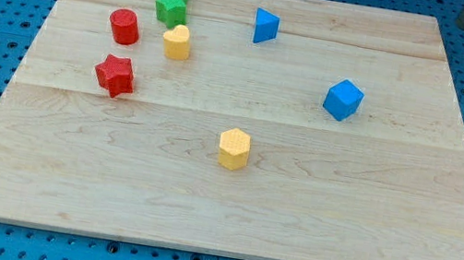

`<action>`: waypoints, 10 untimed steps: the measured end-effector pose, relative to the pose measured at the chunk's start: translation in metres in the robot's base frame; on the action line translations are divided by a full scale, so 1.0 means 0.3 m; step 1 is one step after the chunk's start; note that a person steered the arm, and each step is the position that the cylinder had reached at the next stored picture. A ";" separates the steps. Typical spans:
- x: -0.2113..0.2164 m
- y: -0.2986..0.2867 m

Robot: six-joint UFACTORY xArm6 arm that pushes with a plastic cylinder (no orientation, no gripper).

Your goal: Nudge the green star left a bit

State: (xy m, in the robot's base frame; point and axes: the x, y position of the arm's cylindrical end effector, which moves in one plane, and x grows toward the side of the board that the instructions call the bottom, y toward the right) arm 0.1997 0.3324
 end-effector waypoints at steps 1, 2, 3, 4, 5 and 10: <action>0.001 -0.004; 0.071 0.025; 0.162 0.040; 0.167 0.000; 0.142 -0.171; 0.286 -0.697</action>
State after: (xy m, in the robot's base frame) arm 0.2855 0.1234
